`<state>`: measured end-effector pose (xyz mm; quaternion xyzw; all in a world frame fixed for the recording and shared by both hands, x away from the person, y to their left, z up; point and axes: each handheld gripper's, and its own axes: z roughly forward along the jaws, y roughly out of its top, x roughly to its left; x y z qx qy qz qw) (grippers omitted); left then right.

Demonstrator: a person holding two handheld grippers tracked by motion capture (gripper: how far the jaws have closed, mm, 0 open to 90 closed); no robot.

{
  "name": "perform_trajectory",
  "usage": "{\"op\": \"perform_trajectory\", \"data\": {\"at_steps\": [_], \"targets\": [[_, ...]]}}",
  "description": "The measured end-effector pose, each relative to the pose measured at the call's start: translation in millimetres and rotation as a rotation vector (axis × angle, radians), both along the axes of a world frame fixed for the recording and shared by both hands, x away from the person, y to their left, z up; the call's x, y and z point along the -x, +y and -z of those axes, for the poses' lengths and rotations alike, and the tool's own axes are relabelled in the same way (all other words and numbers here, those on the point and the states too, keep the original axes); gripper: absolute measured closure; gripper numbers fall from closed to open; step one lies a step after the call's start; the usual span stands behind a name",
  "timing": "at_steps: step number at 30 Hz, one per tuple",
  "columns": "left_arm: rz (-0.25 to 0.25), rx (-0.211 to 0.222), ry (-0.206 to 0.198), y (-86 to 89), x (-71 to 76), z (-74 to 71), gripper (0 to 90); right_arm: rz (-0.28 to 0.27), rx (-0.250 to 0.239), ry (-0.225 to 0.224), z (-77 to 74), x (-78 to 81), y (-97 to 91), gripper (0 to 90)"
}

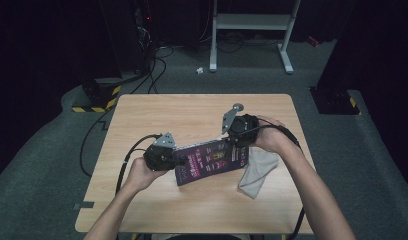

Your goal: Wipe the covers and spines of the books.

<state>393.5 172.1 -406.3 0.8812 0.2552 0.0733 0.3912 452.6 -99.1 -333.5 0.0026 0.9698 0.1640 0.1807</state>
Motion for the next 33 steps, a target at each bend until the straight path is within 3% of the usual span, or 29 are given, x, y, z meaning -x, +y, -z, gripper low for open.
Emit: {"op": "perform_trajectory", "data": {"at_steps": [5, 10, 12, 16, 24, 26, 29, 33], "targets": [[-0.047, 0.007, 0.000, 3.9, 2.8, 2.4, 83.9, 0.099, -0.158, -0.035, -1.8, 0.7, -19.3, 47.7], [-0.099, 0.016, 0.012, 10.6, 3.7, 7.5, 83.9, 0.190, -0.263, -0.052, 1.8, 10.4, -40.3, 43.3], [-0.120, 0.014, 0.006, 12.0, 5.1, 9.4, 83.9, 0.221, -0.275, -0.025, 6.9, 13.2, -47.1, 41.3], [-0.153, 0.024, 0.008, 13.7, 6.4, 12.6, 83.9, 0.301, -0.274, 0.053, 33.9, 18.1, -62.8, 39.2], [-0.190, 0.010, -0.031, 12.0, 9.5, 15.8, 83.9, 0.466, -0.248, 0.186, 108.8, 20.1, -90.1, 31.9], [-0.199, -0.002, -0.046, 11.2, 10.2, 16.9, 83.9, 0.490, -0.254, 0.217, 123.8, 18.9, -94.5, 32.0], [-0.208, 0.004, -0.037, 11.5, 9.2, 18.9, 83.9, 0.515, -0.250, 0.234, 141.1, 18.4, -96.7, 32.2], [-0.216, -0.002, -0.045, 10.6, 8.8, 21.1, 83.9, 0.547, -0.240, 0.268, 157.1, 14.0, -96.3, 33.4]]}}
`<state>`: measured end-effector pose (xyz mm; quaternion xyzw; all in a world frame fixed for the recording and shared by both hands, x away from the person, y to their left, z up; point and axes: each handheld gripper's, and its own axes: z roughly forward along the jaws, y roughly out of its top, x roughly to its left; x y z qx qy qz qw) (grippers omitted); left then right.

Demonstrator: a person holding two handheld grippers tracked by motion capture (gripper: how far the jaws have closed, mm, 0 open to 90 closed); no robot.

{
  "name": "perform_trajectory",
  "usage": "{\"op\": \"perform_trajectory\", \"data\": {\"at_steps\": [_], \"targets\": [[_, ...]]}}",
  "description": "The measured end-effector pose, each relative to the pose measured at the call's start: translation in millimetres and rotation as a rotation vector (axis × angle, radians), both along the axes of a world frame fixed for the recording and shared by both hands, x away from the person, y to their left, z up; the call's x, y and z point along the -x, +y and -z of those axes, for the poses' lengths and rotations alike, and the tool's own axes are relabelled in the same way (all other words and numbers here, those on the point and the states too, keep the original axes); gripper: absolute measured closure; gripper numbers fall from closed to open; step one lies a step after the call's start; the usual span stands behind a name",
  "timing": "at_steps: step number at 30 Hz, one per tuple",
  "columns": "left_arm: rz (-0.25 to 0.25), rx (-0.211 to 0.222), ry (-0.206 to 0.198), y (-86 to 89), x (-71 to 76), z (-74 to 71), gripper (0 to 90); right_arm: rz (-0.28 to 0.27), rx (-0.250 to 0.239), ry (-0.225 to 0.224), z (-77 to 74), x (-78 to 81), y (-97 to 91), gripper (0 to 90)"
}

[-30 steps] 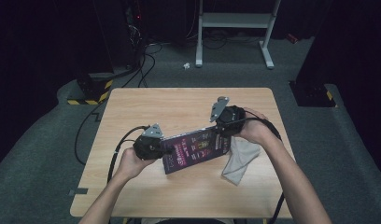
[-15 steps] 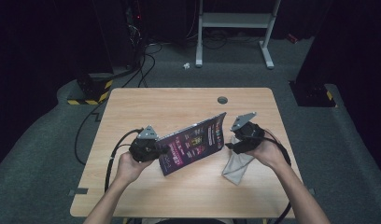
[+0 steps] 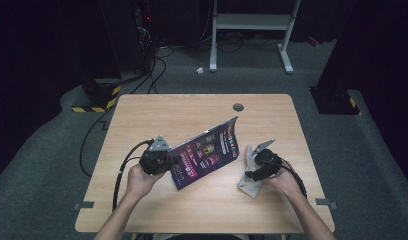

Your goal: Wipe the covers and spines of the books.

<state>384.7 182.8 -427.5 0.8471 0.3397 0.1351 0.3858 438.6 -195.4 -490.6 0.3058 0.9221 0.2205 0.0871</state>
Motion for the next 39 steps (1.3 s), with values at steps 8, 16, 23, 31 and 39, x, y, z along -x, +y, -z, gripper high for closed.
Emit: {"op": "perform_trajectory", "data": {"at_steps": [8, 16, 23, 31, 39], "targets": [[-0.001, -0.014, -0.018, -5.3, 0.6, 2.1, 83.8, -0.009, -0.046, -0.025, 3.9, 2.7, -6.5, 69.3], [-0.003, -0.027, -0.017, -9.9, 0.4, 2.9, 83.9, 0.002, -0.075, -0.095, -21.1, 4.2, -2.2, 79.9], [0.009, -0.027, -0.011, -13.5, 0.9, 2.5, 83.9, 0.018, -0.115, -0.185, -69.8, 4.3, 5.2, 80.1], [0.023, -0.037, -0.010, -19.8, 2.3, 0.0, 83.9, 0.027, -0.155, -0.301, -115.2, 1.5, 16.7, 80.1], [0.052, -0.048, -0.018, -26.2, 4.9, -3.8, 83.9, 0.075, -0.103, -0.316, -136.4, -15.1, 28.3, 79.9]]}}
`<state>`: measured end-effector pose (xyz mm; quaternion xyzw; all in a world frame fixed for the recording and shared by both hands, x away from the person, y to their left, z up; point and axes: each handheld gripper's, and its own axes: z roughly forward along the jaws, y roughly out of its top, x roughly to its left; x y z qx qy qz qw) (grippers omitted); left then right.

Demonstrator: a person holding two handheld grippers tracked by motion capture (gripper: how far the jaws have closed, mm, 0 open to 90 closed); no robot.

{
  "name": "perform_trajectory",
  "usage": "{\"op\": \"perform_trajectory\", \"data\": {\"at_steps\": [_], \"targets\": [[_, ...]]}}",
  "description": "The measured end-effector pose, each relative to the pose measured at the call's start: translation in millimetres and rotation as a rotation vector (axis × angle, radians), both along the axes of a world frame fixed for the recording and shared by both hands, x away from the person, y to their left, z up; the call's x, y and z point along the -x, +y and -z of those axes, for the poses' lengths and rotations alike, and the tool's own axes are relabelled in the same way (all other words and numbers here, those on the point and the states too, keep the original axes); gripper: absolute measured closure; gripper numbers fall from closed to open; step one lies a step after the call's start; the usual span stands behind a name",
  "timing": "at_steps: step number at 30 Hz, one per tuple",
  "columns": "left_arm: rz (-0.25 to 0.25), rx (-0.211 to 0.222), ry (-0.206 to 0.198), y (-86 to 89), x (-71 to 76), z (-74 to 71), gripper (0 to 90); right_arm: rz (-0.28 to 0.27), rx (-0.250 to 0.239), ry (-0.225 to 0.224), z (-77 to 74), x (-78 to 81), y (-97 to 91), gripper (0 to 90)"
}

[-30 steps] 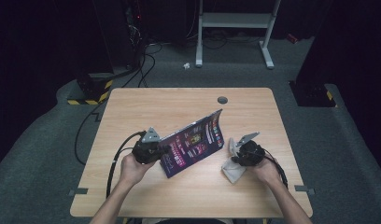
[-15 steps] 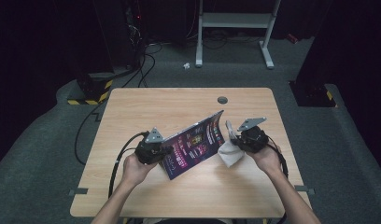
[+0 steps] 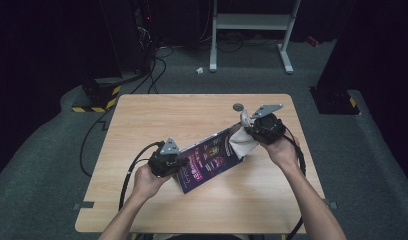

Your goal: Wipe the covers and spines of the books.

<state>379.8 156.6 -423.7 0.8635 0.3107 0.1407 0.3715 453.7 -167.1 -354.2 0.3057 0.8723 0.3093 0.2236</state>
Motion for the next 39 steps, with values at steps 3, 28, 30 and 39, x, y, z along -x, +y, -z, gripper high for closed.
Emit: {"op": "perform_trajectory", "data": {"at_steps": [3, 28, 30, 39], "targets": [[0.019, -0.009, -0.010, -3.9, 1.1, -2.0, 83.9, 0.016, 0.014, 0.024, -1.3, -5.8, 1.8, 79.9], [0.074, -0.060, -0.052, -21.6, 6.4, -9.3, 83.9, -0.184, 0.038, 0.055, 1.3, 1.7, 40.2, 79.9], [0.081, -0.058, -0.054, -20.0, 6.6, -9.5, 83.9, -0.146, 0.032, 0.076, 2.9, -5.8, 30.9, 79.9], [0.094, -0.063, -0.062, -24.4, 5.3, -11.6, 83.9, -0.093, -0.048, 0.162, 8.5, -18.5, 7.5, 79.8]]}}
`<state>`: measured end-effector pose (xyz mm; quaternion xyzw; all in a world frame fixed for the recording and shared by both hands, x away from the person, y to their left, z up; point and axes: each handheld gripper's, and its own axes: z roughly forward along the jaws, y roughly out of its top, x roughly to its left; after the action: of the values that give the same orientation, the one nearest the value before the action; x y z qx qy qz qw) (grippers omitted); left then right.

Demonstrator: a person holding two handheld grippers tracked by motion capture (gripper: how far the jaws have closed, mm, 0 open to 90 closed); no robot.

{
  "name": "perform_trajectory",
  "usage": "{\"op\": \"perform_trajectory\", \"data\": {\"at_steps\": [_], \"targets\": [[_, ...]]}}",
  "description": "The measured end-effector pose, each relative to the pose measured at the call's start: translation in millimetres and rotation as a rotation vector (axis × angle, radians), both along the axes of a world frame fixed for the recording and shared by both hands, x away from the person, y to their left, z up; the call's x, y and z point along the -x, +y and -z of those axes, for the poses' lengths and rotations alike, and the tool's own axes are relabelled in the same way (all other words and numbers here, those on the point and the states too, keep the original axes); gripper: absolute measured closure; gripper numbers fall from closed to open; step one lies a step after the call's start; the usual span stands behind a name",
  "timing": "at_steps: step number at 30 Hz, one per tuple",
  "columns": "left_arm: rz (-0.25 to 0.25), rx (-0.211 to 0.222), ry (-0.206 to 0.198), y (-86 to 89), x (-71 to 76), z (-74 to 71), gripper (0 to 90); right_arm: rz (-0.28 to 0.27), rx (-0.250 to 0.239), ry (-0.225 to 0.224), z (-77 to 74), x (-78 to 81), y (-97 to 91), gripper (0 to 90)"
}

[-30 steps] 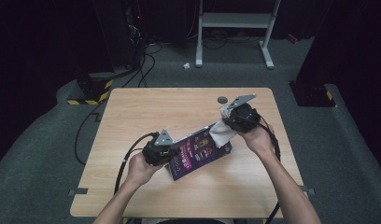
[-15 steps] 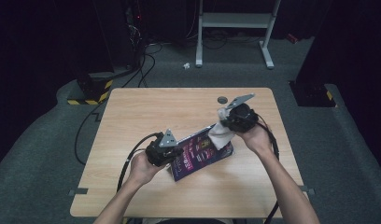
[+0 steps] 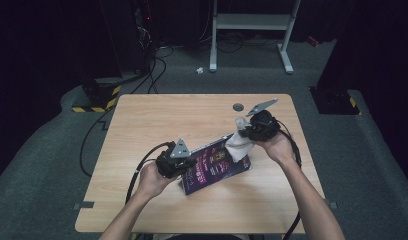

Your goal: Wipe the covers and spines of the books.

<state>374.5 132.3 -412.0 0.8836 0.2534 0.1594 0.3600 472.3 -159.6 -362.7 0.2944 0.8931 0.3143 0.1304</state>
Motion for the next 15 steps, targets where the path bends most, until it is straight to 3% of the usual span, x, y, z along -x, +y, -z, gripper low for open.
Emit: {"op": "perform_trajectory", "data": {"at_steps": [3, 5, 6, 8, 11, 12, 15], "targets": [[-0.003, 0.000, 0.005, 1.1, 1.0, 0.5, 83.9, -0.096, 0.021, -0.027, -3.2, 10.5, 18.8, 79.9], [-0.002, 0.002, 0.004, 2.2, 1.6, 0.8, 83.9, -0.098, 0.024, -0.025, -2.6, 9.5, 18.5, 79.9], [0.002, 0.001, 0.006, 2.8, 1.1, 0.3, 83.9, -0.076, 0.028, -0.019, -1.8, 7.5, 15.6, 79.8], [0.006, 0.007, 0.007, 2.4, 0.2, 0.1, 83.9, 0.023, 0.039, 0.011, 3.3, -3.9, -0.4, 79.9], [0.012, 0.006, 0.004, 0.4, -0.5, -0.8, 83.9, 0.058, 0.013, 0.028, 6.9, -7.7, -10.0, 79.9], [0.011, 0.006, 0.006, -0.2, -0.7, -0.6, 83.9, 0.051, 0.016, 0.022, 7.1, -5.7, -8.4, 79.9], [0.007, 0.005, 0.007, -0.9, -0.5, 0.3, 83.9, -0.059, 0.001, 0.009, 5.0, 8.7, 9.7, 80.0]]}}
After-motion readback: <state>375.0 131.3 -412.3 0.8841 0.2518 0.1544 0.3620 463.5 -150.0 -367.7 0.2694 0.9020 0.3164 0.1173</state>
